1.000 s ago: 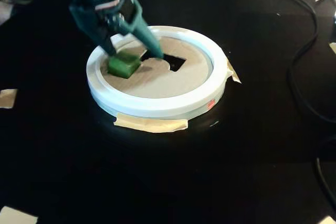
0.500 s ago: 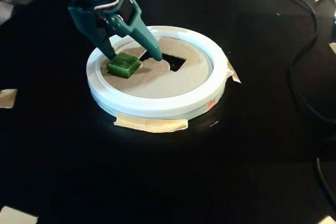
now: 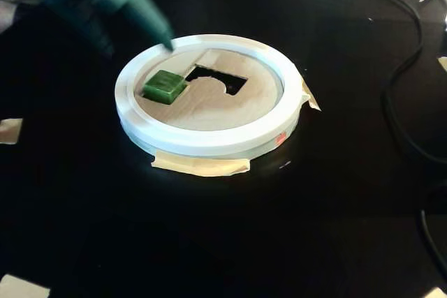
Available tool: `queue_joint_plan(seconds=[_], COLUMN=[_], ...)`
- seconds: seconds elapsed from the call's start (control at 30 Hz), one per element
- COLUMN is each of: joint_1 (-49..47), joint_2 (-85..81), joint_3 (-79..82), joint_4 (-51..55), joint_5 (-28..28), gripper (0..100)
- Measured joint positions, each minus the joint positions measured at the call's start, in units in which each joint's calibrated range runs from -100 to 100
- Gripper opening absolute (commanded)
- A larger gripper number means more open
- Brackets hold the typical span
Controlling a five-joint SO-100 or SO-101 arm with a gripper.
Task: Pick up the square block and drop it in corresponding square shaped hole
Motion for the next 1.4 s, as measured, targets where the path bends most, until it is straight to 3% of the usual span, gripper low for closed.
queue_joint_plan(seconds=[0.13, 0.5, 0.67, 0.87, 1.4], joint_1=[5.79, 33.07, 41.96, 46.25, 45.75], joint_2=[-11.41, -60.37, -72.94, -76.15, -76.68], joint_3=[10.05, 47.83, 59.05, 62.66, 64.32], joint_4=[-2.04, -17.75, -19.98, -19.98, -19.98], joint_5=[1.81, 10.89, 13.14, 15.34, 15.97], gripper=[79, 80, 80, 78, 78])
